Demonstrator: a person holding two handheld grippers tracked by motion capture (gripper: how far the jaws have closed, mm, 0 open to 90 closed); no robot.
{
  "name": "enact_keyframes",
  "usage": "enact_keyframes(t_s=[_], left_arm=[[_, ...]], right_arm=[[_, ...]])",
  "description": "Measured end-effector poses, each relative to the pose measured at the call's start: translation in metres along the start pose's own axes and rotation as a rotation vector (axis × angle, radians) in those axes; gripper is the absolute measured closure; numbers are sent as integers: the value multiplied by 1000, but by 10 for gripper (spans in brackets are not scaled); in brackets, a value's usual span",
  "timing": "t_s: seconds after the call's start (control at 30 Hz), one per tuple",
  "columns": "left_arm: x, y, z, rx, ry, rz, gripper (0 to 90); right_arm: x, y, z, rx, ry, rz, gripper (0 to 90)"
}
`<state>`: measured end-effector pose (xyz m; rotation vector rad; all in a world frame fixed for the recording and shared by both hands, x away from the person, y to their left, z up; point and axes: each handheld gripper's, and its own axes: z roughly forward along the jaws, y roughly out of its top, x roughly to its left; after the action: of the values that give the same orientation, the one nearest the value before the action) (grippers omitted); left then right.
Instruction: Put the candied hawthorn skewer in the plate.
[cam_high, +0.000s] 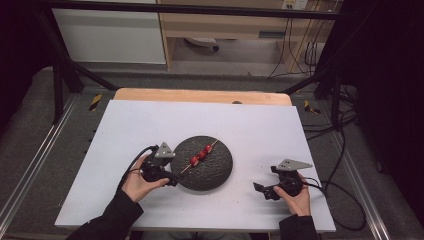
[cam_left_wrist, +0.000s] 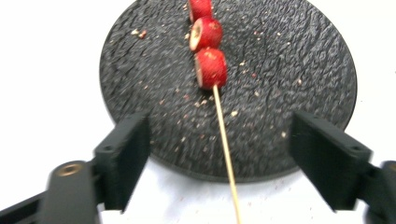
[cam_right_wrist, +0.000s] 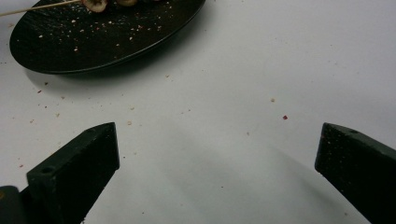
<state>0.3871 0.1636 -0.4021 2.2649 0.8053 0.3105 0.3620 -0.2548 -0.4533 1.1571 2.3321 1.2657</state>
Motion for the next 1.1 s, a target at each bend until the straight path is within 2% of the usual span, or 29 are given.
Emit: enact_keyframes(t_s=[0.1, 0.2, 0.27, 0.47, 0.7, 0.97, 1.1], left_arm=[[5, -8, -6, 2, 26, -27, 114], [12, -18, -13, 3, 53, -58, 73], [16, -25, -17, -3, 66, -73, 72], [28, -51, -28, -48, 62, -105, 73], [33, -77, -33, -96, 55, -118, 73], [37, -99, -31, -96, 77, -139, 74], [39, -105, -31, -100, 76, -143, 75]], right_arm=[[0, 0, 0, 0, 1, 4, 5], [0, 0, 0, 2, 2, 3, 5], [0, 0, 0, 2, 0, 0, 5], [0, 0, 0, 9, 1, 3, 5], [1, 0, 0, 16, 1, 7, 5], [1, -2, 2, 28, -3, -1, 5], [1, -2, 2, 34, -2, 1, 5]])
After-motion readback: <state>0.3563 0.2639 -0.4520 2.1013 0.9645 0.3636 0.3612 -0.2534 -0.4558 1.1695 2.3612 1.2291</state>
